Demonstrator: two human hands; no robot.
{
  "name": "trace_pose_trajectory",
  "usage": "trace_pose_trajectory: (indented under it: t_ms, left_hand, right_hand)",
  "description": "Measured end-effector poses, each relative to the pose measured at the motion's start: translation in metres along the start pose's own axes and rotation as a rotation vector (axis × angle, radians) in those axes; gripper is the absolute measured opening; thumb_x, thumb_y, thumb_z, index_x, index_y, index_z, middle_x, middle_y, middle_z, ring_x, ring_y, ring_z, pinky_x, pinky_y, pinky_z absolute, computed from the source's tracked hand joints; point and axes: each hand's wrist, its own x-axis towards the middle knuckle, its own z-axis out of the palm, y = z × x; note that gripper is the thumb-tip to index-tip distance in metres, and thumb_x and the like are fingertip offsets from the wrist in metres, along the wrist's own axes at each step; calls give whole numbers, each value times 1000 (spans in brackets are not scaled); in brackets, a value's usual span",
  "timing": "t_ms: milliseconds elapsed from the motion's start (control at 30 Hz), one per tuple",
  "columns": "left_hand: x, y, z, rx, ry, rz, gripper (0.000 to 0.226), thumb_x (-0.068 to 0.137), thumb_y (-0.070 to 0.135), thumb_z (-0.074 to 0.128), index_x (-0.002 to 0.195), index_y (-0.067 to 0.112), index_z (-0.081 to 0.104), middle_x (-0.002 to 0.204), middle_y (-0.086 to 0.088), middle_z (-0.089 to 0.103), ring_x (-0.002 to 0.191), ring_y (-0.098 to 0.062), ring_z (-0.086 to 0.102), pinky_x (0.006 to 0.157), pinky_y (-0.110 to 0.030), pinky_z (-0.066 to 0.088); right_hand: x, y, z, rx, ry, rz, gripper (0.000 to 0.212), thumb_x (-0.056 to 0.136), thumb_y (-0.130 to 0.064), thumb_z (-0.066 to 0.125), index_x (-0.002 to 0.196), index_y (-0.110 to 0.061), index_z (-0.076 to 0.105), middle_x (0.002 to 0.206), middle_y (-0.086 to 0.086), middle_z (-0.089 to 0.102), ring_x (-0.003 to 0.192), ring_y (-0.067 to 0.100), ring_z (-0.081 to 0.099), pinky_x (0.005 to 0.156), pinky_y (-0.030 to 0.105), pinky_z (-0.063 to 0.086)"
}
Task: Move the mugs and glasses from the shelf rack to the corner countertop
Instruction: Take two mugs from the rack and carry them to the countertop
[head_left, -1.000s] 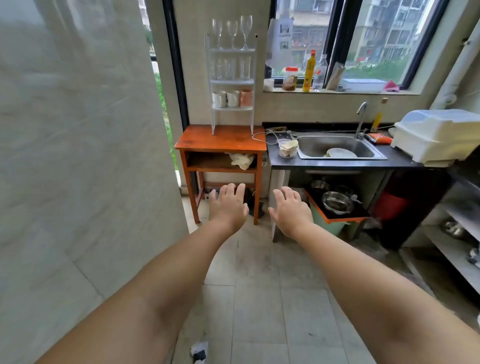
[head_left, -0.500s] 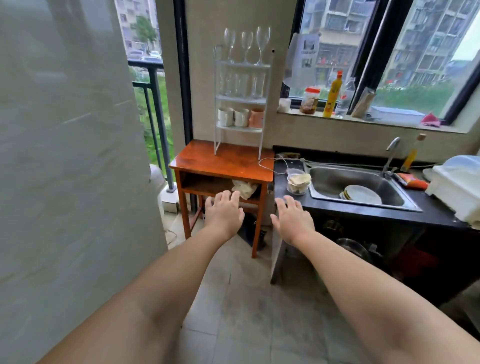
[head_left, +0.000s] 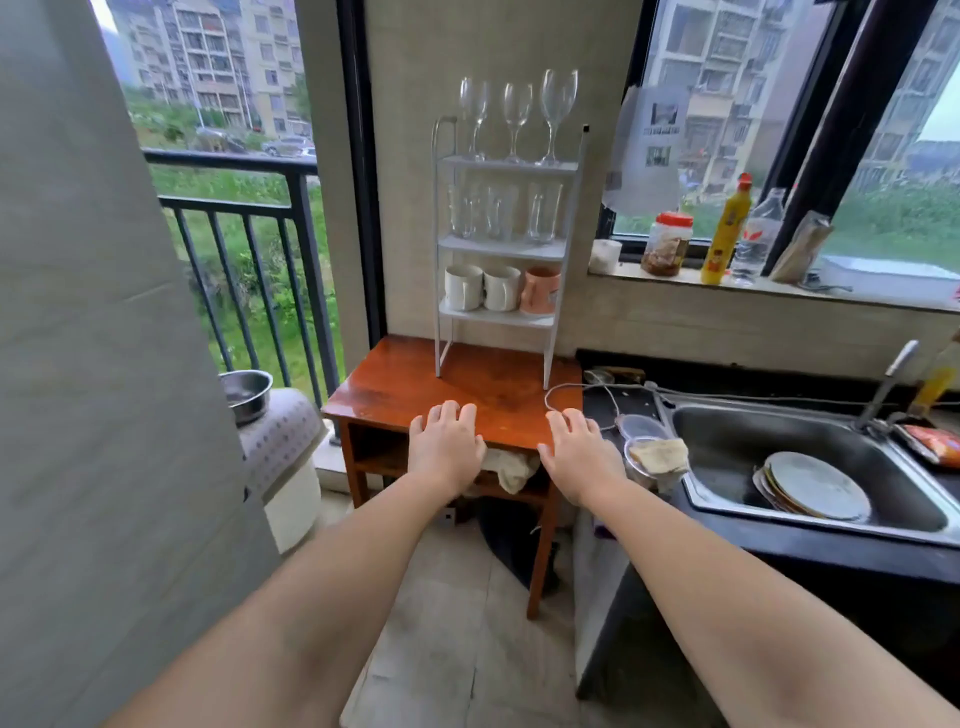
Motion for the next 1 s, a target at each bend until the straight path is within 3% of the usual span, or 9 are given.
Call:
trace_pose_trajectory:
  t_ms: [167, 567, 800, 900, 1000]
  left_hand:
    - [117, -18, 4, -22, 15, 35, 43, 95, 30, 38, 136, 16, 41, 139, -7, 46, 131, -26, 40, 107, -42, 34]
    - [309, -15, 54, -170, -63, -3, 48, 95, 31, 40, 140, 12, 38, 141, -11, 43, 129, -29, 44, 99, -45, 45]
    - [412, -9, 78, -318, -109, -99, 48, 96, 28, 42, 141, 9, 37, 143, -12, 40, 124, -33, 50, 96, -44, 47]
    - [440, -5, 87, -330, -183, -92, 45, 99, 22, 36, 141, 5, 37, 145, -15, 37, 128, -34, 42, 101, -43, 41]
    - [463, -5, 97, -524, -199, -231, 47, 99, 27, 39, 141, 7, 38, 142, -16, 43, 126, -34, 48, 102, -40, 41]
  right_hand:
    - [108, 7, 2, 32, 58, 57, 45, 97, -39, 38, 138, -19, 34, 146, 7, 35, 128, 29, 40, 92, 43, 45]
    - [299, 43, 26, 149, 78, 125, 47, 97, -36, 40, 138, -13, 37, 140, 12, 41, 123, 35, 46, 95, 44, 45]
    - [408, 64, 33, 327, 84, 137, 47, 98, -35, 39, 139, -14, 36, 139, 14, 41, 121, 37, 50, 90, 43, 47]
    - [436, 63, 39, 446, 78, 211, 40, 98, -37, 36, 130, -14, 41, 132, 17, 47, 111, 41, 56, 84, 44, 48]
    - [459, 58, 42, 708, 97, 313, 39, 99, -40, 32, 116, -10, 52, 118, 19, 59, 110, 39, 57, 92, 42, 47]
